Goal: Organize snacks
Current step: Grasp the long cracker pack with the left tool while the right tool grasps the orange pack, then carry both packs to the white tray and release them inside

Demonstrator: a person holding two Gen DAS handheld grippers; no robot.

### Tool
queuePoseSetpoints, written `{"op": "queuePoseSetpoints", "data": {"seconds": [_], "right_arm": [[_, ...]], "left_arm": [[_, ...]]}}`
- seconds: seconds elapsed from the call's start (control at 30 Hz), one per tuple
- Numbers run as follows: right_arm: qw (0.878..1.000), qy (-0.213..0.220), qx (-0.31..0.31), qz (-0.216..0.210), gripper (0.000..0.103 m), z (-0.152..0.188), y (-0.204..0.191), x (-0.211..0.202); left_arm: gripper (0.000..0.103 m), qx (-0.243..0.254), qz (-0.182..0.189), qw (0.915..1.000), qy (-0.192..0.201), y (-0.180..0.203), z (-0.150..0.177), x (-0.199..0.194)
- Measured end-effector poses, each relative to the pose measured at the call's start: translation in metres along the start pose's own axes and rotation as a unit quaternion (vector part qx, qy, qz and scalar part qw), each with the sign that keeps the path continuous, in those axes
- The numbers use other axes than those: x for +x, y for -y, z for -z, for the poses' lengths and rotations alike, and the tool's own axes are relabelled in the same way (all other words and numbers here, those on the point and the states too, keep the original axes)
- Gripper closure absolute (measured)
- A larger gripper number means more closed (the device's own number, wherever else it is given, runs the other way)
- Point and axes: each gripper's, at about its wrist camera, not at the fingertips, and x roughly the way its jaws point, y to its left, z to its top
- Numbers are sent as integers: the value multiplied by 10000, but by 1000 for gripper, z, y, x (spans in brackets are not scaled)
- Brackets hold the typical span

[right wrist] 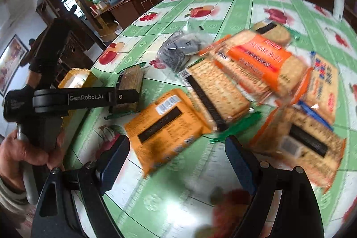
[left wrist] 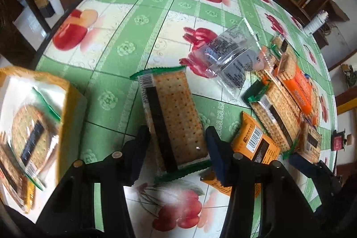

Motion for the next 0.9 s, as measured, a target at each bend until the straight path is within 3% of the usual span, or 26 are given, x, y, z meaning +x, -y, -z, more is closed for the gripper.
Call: {"op": "queuePoseSetpoints", "data": {"seconds": [0.3, 0.4, 0.53, 0.67, 0.77, 0.9], "right_arm": [[9973, -273, 517, 447, 15, -9, -17, 30], [9955, -290, 427, 789, 14, -15, -31, 41], [9920, -358, -143, 1202, 14, -18, -58, 58], [9907, -220, -478, 1255, 20, -10, -65, 59], [9910, -127, -614, 1178, 29, -8, -67, 55], [9916, -87, -718, 1068, 31, -3, -64, 50]], "left_arm": [[53, 405, 224, 9982, 377, -11, -7, -45], [53, 521, 235, 9973, 460, -22, -6, -56], [53, 556, 275, 9968, 509, -40, -2, -68], [53, 653, 171, 9956, 644, -51, 7, -77], [55, 750, 196, 9944, 719, -56, 15, -84], [55, 808, 162, 9930, 842, -55, 23, -88]]}}
